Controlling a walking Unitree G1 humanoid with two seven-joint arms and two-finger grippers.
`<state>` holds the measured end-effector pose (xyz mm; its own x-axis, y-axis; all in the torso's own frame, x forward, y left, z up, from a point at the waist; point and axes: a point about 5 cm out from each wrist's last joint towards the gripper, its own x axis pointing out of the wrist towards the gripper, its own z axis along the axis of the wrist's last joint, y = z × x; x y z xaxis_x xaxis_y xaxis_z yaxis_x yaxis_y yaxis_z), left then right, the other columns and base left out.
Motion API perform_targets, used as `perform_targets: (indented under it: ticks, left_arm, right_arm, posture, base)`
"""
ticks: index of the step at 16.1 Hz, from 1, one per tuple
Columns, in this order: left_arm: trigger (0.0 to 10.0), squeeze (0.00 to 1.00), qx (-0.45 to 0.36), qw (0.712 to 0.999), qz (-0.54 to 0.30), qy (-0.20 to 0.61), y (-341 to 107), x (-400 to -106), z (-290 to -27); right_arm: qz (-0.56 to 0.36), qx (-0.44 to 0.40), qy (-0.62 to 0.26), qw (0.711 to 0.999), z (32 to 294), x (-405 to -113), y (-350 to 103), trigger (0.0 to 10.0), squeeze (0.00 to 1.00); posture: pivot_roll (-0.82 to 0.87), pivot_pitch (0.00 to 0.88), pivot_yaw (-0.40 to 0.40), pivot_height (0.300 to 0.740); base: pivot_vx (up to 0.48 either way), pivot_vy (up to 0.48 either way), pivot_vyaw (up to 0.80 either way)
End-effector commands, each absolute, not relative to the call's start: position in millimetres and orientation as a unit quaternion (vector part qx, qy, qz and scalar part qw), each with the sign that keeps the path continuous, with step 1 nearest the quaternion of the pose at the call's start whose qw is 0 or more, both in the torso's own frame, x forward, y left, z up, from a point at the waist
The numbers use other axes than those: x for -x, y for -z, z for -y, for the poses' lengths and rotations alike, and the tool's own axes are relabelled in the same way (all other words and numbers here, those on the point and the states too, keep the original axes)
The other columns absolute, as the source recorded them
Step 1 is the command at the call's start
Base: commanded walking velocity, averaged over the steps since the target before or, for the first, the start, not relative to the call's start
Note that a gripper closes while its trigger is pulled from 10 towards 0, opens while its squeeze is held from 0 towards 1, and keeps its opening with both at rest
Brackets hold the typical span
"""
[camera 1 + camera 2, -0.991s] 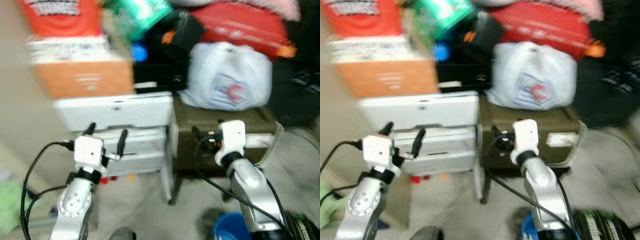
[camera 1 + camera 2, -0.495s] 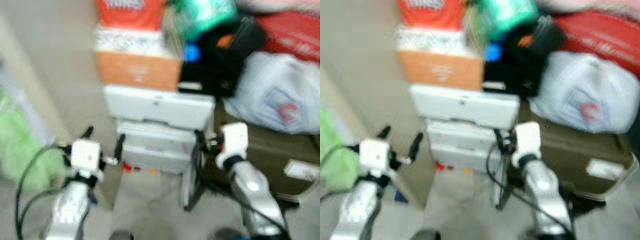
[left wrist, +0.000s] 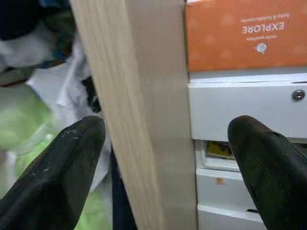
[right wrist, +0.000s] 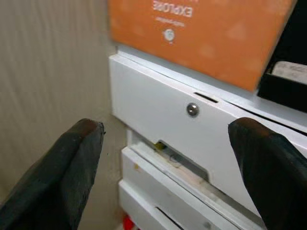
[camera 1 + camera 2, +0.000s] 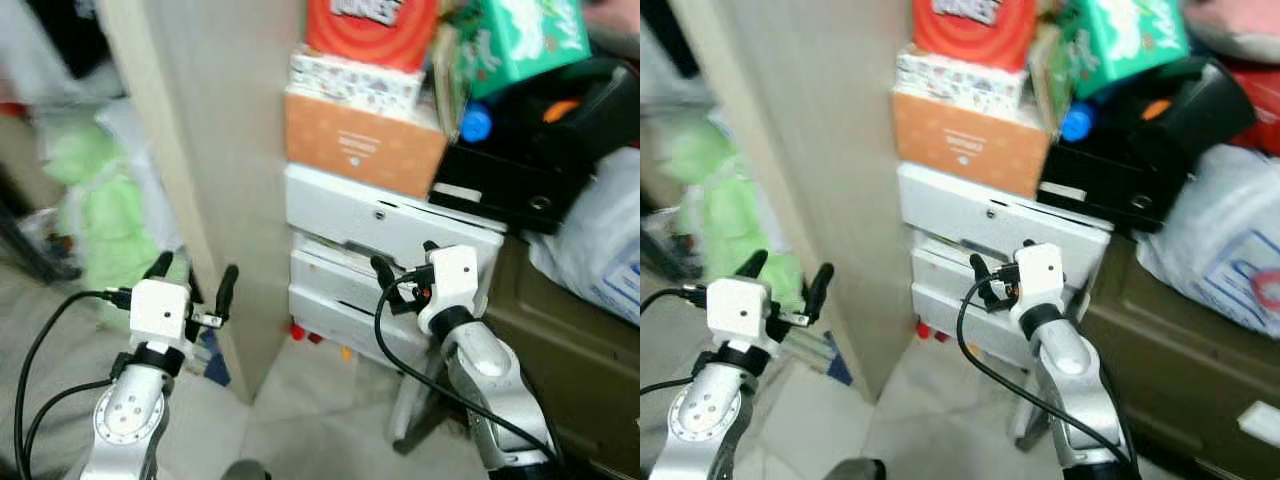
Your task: Clean up the room
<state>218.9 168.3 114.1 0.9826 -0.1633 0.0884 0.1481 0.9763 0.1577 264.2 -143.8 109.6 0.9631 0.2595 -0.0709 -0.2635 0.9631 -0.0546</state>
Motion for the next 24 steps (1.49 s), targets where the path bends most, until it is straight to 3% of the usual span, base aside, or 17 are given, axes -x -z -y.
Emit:
perform_targets:
  ticks: [1,9,14,24]
  left_arm:
    - [10.0,0.00,-0.074,0.992,0.051,0.088,-114.6,-217.3,-162.8]
    - [10.0,0.00,-0.080,0.991,0.052,0.095,-114.8,-218.4,-161.5]
    - [10.0,0.00,-0.085,0.988,0.053,0.113,-116.2,-224.9,-159.3]
    - [10.0,0.00,-0.077,0.990,0.044,0.105,-109.7,-219.9,-155.3]
  right_arm:
    - [-0.030,0.037,-0.121,0.992,150.0,-263.9,-110.7,10.0,0.00]
    - [-0.029,0.035,-0.118,0.992,149.4,-265.5,-110.3,10.0,0.00]
    - [-0.024,0.023,-0.099,0.995,145.6,-264.8,-107.4,10.0,0.00]
    - [-0.021,0.024,-0.122,0.992,136.6,-272.9,-107.0,10.0,0.00]
  posture:
    - [-0.01,0.030,-0.065,0.740]
    - [-0.01,0.026,-0.058,0.740]
    - [-0.01,0.006,-0.007,0.740]
    - [0.00,0.000,-0.035,0.740]
  base:
    - [0.000,0.000,0.80]
    - [0.000,0.000,0.80]
    - [0.000,0.000,0.80]
    - [0.000,0.000,0.80]
